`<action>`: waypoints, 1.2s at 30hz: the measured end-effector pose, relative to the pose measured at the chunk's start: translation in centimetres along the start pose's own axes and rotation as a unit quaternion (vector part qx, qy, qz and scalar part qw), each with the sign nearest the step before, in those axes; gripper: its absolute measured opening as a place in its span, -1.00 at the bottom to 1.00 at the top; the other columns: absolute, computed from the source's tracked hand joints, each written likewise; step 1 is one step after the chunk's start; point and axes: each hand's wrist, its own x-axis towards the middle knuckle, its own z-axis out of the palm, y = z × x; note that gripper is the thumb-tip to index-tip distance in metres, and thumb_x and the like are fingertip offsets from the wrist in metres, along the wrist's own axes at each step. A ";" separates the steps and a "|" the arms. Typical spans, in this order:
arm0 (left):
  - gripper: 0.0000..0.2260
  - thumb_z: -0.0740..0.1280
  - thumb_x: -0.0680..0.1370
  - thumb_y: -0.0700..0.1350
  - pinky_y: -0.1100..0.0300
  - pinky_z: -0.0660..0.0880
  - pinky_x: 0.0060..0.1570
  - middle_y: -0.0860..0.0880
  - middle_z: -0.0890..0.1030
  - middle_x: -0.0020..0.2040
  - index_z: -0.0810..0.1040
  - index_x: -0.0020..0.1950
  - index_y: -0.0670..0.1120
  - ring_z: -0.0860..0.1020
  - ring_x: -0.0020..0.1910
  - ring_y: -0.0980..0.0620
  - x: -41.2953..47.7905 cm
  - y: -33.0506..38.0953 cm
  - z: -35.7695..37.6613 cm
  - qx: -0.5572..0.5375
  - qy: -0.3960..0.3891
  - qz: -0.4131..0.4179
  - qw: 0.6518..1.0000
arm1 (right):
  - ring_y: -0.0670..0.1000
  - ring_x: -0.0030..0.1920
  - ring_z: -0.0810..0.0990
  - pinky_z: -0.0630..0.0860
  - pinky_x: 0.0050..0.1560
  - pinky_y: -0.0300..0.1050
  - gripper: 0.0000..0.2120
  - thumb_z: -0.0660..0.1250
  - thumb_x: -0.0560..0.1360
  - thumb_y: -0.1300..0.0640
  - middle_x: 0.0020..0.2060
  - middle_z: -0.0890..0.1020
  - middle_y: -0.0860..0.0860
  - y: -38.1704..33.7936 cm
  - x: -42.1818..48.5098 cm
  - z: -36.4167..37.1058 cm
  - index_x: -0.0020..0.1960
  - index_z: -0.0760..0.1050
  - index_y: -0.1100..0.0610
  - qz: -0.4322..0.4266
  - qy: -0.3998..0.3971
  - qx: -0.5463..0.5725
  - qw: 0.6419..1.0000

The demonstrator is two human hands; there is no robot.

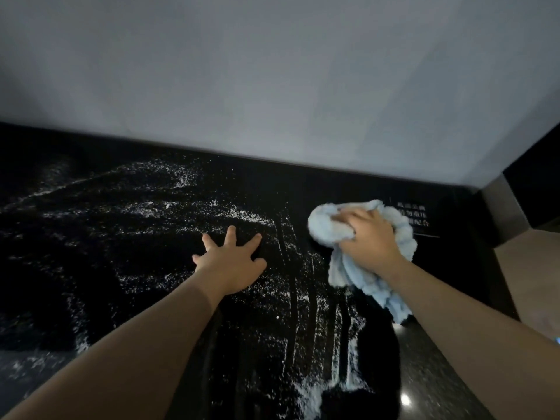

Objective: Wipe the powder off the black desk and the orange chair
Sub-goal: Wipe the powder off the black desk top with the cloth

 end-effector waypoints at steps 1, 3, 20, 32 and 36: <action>-0.48 -0.04 0.58 0.17 -0.34 0.03 0.36 0.01 -0.27 0.54 -0.20 0.49 0.29 -0.23 0.46 -0.37 -0.2 -0.2 0.3 0.008 0.004 0.009 1.000 | 0.08 0.23 0.37 0.28 0.18 0.05 -0.58 0.13 0.41 0.02 0.26 0.48 -0.10 -0.1 -2.2 0.2 0.24 0.49 -0.09 -0.035 -0.011 0.021 0.999; -0.48 -0.04 0.58 0.16 -0.32 -0.05 0.38 0.01 -0.27 0.54 -0.20 0.49 0.28 -0.25 0.47 -0.33 -0.9 -0.6 1.2 0.019 0.013 0.021 1.000 | -0.01 0.23 0.34 0.23 0.21 0.04 -0.57 0.12 0.39 -0.06 0.27 0.46 -0.17 -0.1 -6.7 0.5 0.23 0.49 -0.15 -0.089 -0.051 0.047 0.994; -0.44 -0.03 0.58 0.15 -0.28 -0.10 0.40 0.01 -0.25 0.55 -0.20 0.53 0.17 -0.27 0.50 -0.17 -8.6 -1.4 7.9 0.059 0.053 0.077 0.994 | -0.08 0.41 0.12 0.03 0.31 -0.04 -0.52 0.15 0.41 -0.06 0.38 0.16 -0.40 -3.5 -19.9 2.1 0.32 0.31 -0.33 -0.069 -0.118 0.020 0.990; -0.45 -0.04 0.59 0.14 -0.24 -0.16 0.42 0.01 -0.25 0.55 -0.20 0.53 0.17 -0.30 0.50 -0.15 -12.1 -3.3 11.3 0.093 0.056 0.137 0.985 | 0.06 0.40 0.24 0.21 0.31 0.13 -0.46 0.28 0.45 0.04 0.47 0.20 -0.16 -6.5 -22.5 2.9 0.40 0.26 -0.17 0.038 -0.031 -0.074 0.996; -0.46 -0.03 0.59 0.13 -0.21 -0.18 0.43 0.01 -0.24 0.55 -0.18 0.53 0.17 -0.29 0.50 -0.12 -12.6 -4.4 11.5 0.111 0.048 0.166 0.979 | -0.10 0.40 0.11 0.05 0.35 -0.04 -0.46 0.20 0.46 0.06 0.40 0.13 -0.37 -6.9 -25.9 2.9 0.39 0.23 -0.28 -0.015 -0.120 -0.008 0.993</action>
